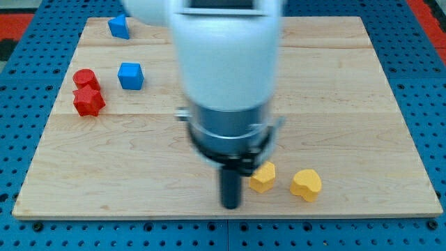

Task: Move yellow hexagon slightly up and right

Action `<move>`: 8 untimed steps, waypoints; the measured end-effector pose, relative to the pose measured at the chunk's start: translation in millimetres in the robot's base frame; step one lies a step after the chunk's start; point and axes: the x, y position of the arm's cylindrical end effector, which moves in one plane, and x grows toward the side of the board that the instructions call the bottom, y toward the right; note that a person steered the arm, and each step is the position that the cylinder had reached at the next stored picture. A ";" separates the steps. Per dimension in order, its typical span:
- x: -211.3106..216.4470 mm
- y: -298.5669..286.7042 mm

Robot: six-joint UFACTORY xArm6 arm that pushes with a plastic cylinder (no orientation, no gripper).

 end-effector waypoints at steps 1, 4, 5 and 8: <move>-15.7 6.4; -65.2 36.6; -65.4 36.1; -59.1 44.5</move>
